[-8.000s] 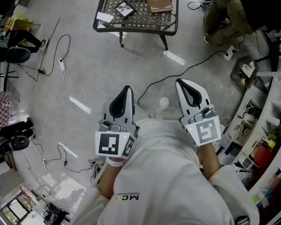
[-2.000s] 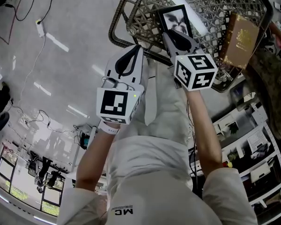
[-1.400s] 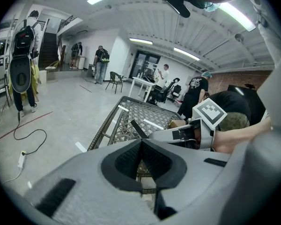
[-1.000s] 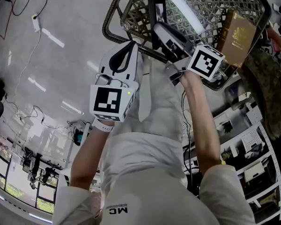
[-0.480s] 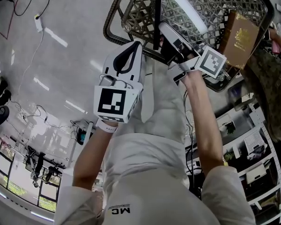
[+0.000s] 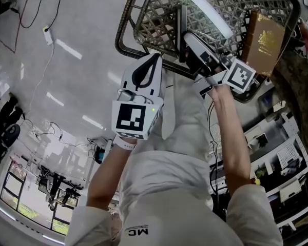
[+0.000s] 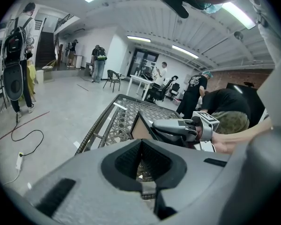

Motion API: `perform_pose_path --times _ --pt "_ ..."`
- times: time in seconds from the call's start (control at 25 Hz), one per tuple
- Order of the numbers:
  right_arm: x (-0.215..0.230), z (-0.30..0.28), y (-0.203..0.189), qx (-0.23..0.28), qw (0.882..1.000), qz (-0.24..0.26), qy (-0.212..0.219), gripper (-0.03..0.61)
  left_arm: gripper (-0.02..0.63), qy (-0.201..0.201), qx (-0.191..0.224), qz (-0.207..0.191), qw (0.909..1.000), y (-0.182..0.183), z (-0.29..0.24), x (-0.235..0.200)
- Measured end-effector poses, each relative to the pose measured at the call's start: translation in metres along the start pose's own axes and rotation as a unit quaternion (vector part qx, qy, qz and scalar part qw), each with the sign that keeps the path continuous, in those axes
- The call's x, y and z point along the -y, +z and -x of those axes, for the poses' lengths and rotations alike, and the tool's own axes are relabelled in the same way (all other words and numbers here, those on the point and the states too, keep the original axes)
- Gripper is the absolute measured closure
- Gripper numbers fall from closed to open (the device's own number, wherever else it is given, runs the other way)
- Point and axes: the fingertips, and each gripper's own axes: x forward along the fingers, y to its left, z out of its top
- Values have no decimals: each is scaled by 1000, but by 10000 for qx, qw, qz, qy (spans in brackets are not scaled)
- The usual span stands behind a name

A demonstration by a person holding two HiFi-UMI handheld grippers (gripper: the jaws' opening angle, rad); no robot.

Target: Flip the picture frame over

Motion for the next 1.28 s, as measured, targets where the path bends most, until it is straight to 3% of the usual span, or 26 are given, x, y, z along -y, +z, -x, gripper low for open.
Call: perform_pose_path --times 0.24,0.44,0.8,1.28 --pt "3 10 9 48 9999 136 -41 434 594 -62 -34 -26 10000 1 -8 5" --pt "-1 5 8 -134 9979 596 -223 396 593 -86 -71 -13 9999 -1 -11 7" --pt "8 -4 5 -364 9852 1407 -907 387 594 -46 -42 42 10000 0 -12 -1" --pt "14 20 19 -113 9839 1349 -1167 391 594 -49 -21 63 10000 2 -9 -6"
